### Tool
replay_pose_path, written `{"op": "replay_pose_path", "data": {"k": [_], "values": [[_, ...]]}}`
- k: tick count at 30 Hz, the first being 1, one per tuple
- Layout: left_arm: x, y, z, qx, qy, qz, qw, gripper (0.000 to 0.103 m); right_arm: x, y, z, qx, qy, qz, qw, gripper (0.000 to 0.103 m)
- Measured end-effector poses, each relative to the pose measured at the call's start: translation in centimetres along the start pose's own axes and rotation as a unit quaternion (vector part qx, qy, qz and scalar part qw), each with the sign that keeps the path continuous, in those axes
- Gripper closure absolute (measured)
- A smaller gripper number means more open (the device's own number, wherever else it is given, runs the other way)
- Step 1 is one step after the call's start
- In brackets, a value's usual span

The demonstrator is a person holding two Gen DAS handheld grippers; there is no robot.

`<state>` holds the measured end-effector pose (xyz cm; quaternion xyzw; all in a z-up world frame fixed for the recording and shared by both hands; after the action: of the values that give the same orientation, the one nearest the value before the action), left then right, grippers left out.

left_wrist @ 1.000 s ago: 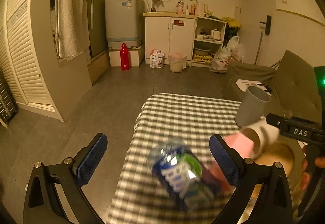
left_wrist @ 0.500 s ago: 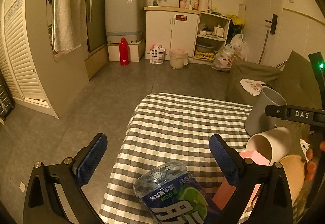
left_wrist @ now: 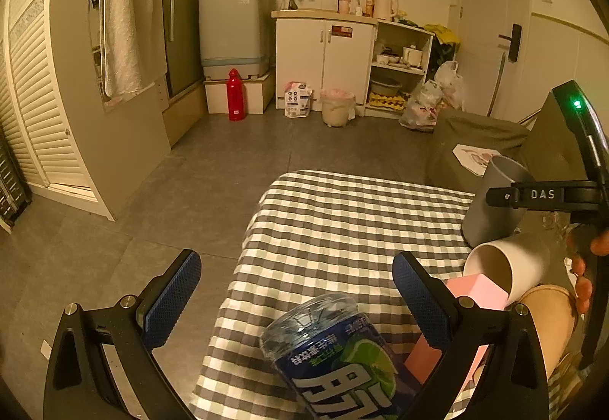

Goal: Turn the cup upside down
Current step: 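Close the right tool around the grey cup's side and lift it, then carry the grey cup with the right tool while the left tool grasps it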

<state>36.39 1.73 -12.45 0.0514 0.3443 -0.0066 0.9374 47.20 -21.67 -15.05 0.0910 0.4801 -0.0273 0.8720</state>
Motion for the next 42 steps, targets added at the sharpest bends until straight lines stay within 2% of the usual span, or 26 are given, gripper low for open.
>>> {"op": "replay_pose_path", "data": {"k": [5, 9, 13, 18, 24, 28, 34, 38, 42], "values": [[-2.6, 0.9, 0.9, 0.001, -0.015, 0.009, 0.9998, 0.0, -4.0, 0.9, 0.1, -0.013, -0.036, 0.015, 0.999, 0.033], [-6.4, 1.7, 1.6, -0.006, -0.035, 0.008, 0.9993, 0.0, -10.4, 1.8, 0.0, -0.018, -0.074, 0.033, 0.997, 0.033], [-11.7, 2.7, 1.9, -0.012, -0.064, 0.01, 0.9978, 0.0, -18.4, 2.9, -1.4, -0.03, -0.113, 0.05, 0.992, 0.033], [-18.1, 3.6, 1.0, -0.02, -0.085, 0.006, 0.9961, 0.0, -27.1, 4.4, -7.2, -0.044, -0.135, 0.074, 0.987, 0.033], [-24.4, 4.3, -1.5, -0.006, -0.103, 0.011, 0.9946, 0.0, -33.1, 5.4, -16.4, -0.05, -0.126, 0.09, 0.987, 0.033], [-26.9, 4.6, -3.8, 0.001, -0.104, 0.017, 0.9944, 0.0, -34.2, 5.8, -22.7, -0.061, -0.107, 0.085, 0.989, 0.033], [-27.2, 4.9, -9.1, -0.01, -0.071, 0.014, 0.9973, 0.0, -31.0, 5.8, -31.3, -0.046, -0.027, 0.098, 0.994, 0.033], [-25.4, 5.1, -12.9, -0.023, -0.039, 0.017, 0.9988, 0.0, -27.4, 5.9, -34.6, -0.038, 0.023, 0.096, 0.994, 0.033], [-23.1, 5.2, -15.9, -0.035, -0.007, 0.018, 0.9992, 0.0, -23.8, 5.5, -35.8, -0.037, 0.061, 0.086, 0.994, 0.033]]}}
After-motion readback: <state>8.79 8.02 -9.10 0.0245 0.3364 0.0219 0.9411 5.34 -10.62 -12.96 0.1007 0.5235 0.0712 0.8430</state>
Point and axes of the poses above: each gripper's, at about its wrist camera, not at the fingertips, and x roughly the way its jaws point, y to its left, z to its top, the point moved 9 cm from there along x, roughly the way its jaws point, and after that the axes turned 9 degrees about x, right-handed, at the moved point
